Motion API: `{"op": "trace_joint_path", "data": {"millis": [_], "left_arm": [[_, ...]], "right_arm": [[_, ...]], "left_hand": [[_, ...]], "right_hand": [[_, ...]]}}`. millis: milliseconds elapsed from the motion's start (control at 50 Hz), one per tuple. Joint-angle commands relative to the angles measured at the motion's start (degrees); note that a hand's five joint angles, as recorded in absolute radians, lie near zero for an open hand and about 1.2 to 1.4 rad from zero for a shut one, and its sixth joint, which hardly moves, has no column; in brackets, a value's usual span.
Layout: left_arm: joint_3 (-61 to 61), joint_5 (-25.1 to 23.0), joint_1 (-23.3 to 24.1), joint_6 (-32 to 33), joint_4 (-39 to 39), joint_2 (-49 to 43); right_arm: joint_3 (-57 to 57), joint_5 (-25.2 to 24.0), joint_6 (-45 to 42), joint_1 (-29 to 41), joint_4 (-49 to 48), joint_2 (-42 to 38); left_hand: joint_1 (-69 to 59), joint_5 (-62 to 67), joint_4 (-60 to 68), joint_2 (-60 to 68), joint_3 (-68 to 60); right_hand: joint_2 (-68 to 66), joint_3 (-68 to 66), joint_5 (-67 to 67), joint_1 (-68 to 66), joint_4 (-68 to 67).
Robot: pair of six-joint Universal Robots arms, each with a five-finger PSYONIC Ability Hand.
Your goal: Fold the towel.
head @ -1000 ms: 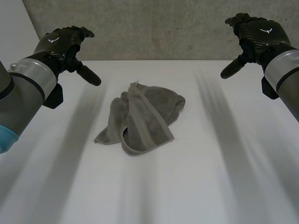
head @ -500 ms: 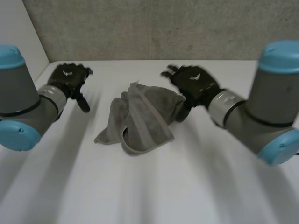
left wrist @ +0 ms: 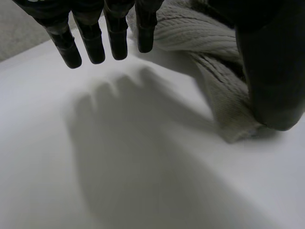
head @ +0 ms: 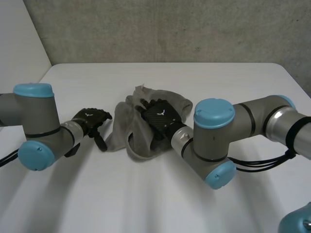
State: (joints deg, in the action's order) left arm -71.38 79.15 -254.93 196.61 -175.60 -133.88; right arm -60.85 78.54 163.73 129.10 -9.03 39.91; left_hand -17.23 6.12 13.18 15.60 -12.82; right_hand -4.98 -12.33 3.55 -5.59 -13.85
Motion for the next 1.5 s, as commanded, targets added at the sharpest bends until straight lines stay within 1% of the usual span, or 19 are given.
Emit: {"op": "trace_joint_path", "data": {"millis": [20, 160, 220, 260, 280, 320, 360, 500, 560, 600, 740, 880, 960, 1060, 1180, 1260, 1340, 1380, 1500], "left_arm": [[-0.69, 0.3, 1.1, -0.35, 1.84, 0.46], [-1.57, 0.57, 2.78, -0.44, 2.9, 1.34], [-2.01, 0.48, 3.21, -0.88, 2.81, 2.39], [-2.18, 0.3, 3.56, -2.62, 2.81, 2.83], [-2.19, 0.3, 3.57, -2.63, 2.81, 2.83], [-2.19, 0.22, 4.0, -5.17, 2.63, 2.92], [-2.19, 0.13, 4.35, -6.31, 2.55, 3.09], [-2.27, -0.05, 4.01, -8.17, 2.37, 7.14], [-2.36, -0.14, 3.39, -8.17, 2.37, 11.88], [-2.97, -0.49, 1.99, -8.08, 2.28, 18.09], [-4.47, -4.52, 0.23, -7.82, 2.1, 29.27], [-4.56, -7.78, 0.31, -6.68, 3.51, 32.27], [-4.47, -8.4, 0.14, -4.23, 3.86, 31.49], [-1.48, -7.96, 0.14, -0.35, 1.84, 24.98], [8.69, -4.2, 0.84, 0.1, -11.56, 17.52], [11.43, 1.69, 0.93, -5.33, -25.28, 19.6], [10.13, 1.97, -0.03, -12.09, -30.74, 27.05], [8.63, 1.62, -0.56, -15.55, -32.44, 30.52], [1.15, -4.09, -4.7, -23.03, -35.95, 39.22]], "right_arm": [[3.27, -1.02, -0.69, 0.89, -0.64, -3.43], [5.82, -2.42, -3.76, 0.89, -0.73, -5.28], [6.53, -3.03, -4.99, 0.81, -0.73, -5.81], [6.88, -3.3, -5.09, 0.72, -0.73, -6.07], [7.06, -4.0, -5.09, 0.63, -0.73, -6.42], [7.15, -4.7, -5.0, 0.54, -0.73, -6.68], [7.15, -5.84, -5.0, 0.28, -0.64, -6.77], [4.77, -6.91, -5.35, -0.95, 0.15, -0.97], [0.91, -6.99, -5.88, -2.89, 0.86, 7.29], [-2.16, -7.08, -7.8, -6.47, 4.18, 15.86], [-4.98, -7.43, -17.54, -16.23, 19.19, 26.52], [-5.07, -11.37, -30.73, -20.28, 36.6, 28.29], [-4.28, -13.94, -34.35, -21.25, 38.83, 26.8], [2.05, -15.61, -34.88, -21.08, 33.82, 20.38], [11.98, -14.46, -31.28, -19.67, 11.76, 16.34], [13.48, -8.42, -16.57, -19.76, -9.62, 22.02], [9.87, -6.47, -3.95, -21.43, -19.97, 30.31], [4.45, -9.61, 6.12, -24.66, -24.44, 35.74], [-3.05, -18.68, 14.6, -28.29, -24.46, 38.75]], "left_hand": [[-0.55, 1.66, -3.18, 2.18, 2.82], [-4.59, 5.7, -3.18, 6.22, 2.82], [-18.89, 20.0, -3.18, 20.52, 2.82], [-44.17, 45.28, -3.18, 45.79, 2.82], [-44.29, 45.4, -3.18, 45.92, 2.82], [-62.7, 63.81, -3.18, 64.33, 2.82], [-62.77, 63.88, -3.18, 64.4, 2.82], [-62.77, 63.88, -3.18, 64.4, 2.82], [-62.77, 63.88, -3.18, 64.4, 2.82], [-62.77, 63.88, -3.18, 64.4, 2.82], [-62.77, 63.88, -3.18, 64.4, 2.82], [-62.77, 63.88, -3.18, 64.4, 2.82], [-62.77, 63.88, -3.18, 64.4, 2.82], [-62.77, 63.88, -3.18, 64.4, 2.82], [-62.77, 63.88, -3.18, 64.4, 2.82], [-62.77, 63.88, -3.18, 64.4, 2.82], [-62.77, 63.88, -3.18, 64.4, 2.82], [-62.77, 63.88, -3.18, 64.4, 2.82], [-62.77, 63.88, -3.18, 64.4, 2.82]], "right_hand": [[-1.89, 2.33, -3.55, -1.28, 3.85], [-18.33, 2.33, 9.76, -17.71, 3.85], [-33.79, 2.33, 25.21, -33.17, 3.85], [-45.48, 2.33, 36.91, -44.86, 3.85], [-60.3, 2.33, 51.73, -59.68, 3.85], [-71.27, 2.33, 62.7, -70.66, 3.85], [-74.99, 2.33, 66.42, -74.37, 3.85], [-75.02, 2.33, 66.45, -74.41, 3.85], [-75.02, 2.33, 66.45, -74.41, 3.85], [-75.02, 2.33, 66.45, -74.41, 3.85], [-75.02, 2.33, 66.45, -74.41, 3.85], [-71.37, 2.33, 62.79, -70.75, 3.85], [-75.02, 2.33, 66.45, -74.41, 3.85], [-75.02, 2.33, 66.45, -74.41, 3.85], [-75.02, 2.33, 66.45, -74.41, 3.85], [-75.02, 2.33, 66.45, -74.41, 3.85], [-75.02, 2.33, 66.45, -74.41, 3.85], [-75.02, 2.33, 66.45, -74.41, 3.85], [-75.02, 2.33, 66.45, -74.41, 3.85]]}}
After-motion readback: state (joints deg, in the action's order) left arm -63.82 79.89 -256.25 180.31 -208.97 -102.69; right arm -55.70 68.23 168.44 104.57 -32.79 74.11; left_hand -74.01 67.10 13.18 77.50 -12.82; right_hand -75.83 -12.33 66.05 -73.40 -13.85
